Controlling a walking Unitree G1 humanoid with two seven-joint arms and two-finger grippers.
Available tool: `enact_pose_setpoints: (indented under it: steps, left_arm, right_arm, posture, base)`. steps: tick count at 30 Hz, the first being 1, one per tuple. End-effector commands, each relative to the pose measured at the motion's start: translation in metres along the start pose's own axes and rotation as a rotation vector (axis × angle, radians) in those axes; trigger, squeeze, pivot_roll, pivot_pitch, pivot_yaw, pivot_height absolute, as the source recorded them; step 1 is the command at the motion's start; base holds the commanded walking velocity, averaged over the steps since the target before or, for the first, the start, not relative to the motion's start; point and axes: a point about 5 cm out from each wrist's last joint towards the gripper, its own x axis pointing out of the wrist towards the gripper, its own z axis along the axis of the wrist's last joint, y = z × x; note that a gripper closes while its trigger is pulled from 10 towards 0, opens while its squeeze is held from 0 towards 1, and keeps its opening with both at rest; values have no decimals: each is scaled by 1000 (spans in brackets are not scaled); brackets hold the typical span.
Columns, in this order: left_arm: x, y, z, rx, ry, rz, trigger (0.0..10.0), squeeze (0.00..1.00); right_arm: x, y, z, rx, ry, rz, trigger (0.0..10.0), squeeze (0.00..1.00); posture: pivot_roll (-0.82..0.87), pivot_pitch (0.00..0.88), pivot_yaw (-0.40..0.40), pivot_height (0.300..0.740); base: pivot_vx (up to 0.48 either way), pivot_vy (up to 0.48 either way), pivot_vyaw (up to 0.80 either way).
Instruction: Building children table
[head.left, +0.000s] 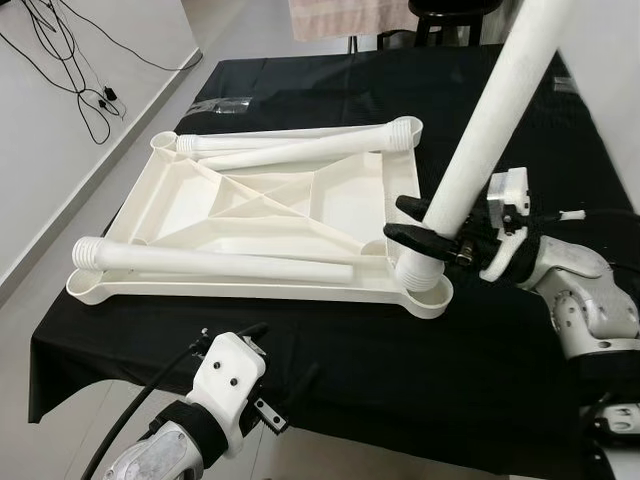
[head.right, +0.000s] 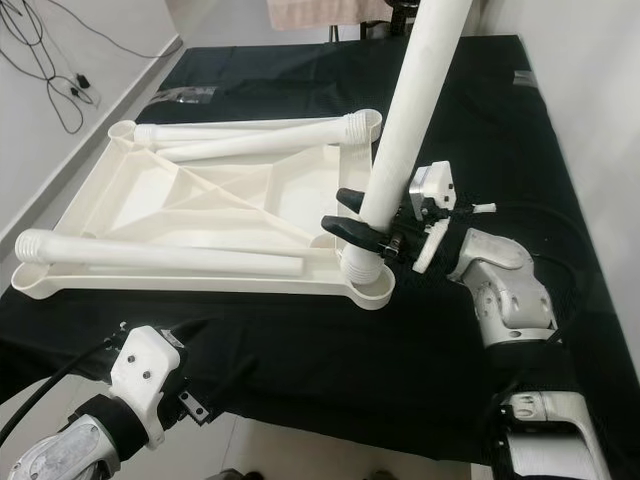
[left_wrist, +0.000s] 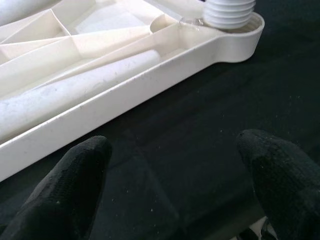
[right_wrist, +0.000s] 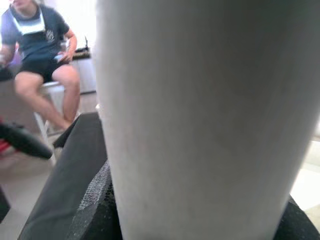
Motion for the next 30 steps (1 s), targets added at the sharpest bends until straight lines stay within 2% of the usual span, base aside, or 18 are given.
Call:
enact_pose_setpoints:
  steps: [1,4,10,22,25,30]
  left_arm:
    - [-4,-1,-1,13,21,-15,10000,0]
    - [-4,-1,-1,13,21,-16,10000,0]
    - [-4,0,0,20,23,-16,10000,0]
    - [-4,2,0,23,25,-22,10000,0]
    - [-4,2,-1,23,30,-39,10000,0]
    - [-4,1,-2,18,32,-44,10000,0]
  right_arm:
    - [-4,6,-17,43,67,32,10000,0]
    - [-7,6,-17,36,85,50,10000,0]
    - [-7,20,-22,44,120,160,10000,0]
    - [-16,30,-25,48,163,246,10000,0]
    - [-9,38,-30,39,210,326,10000,0]
    - [-3,39,-30,33,252,394,10000,0]
  posture:
    - [60,246,106,740]
    - [62,245,106,740]
    - [69,246,111,740]
    - [63,247,128,740]
    - [60,240,136,740]
    - [58,236,132,740]
  base:
    - [0,0,0]
    - [0,0,0]
    - [0,0,0]
    - [0,0,0]
    - [0,0,0]
    - [0,0,0]
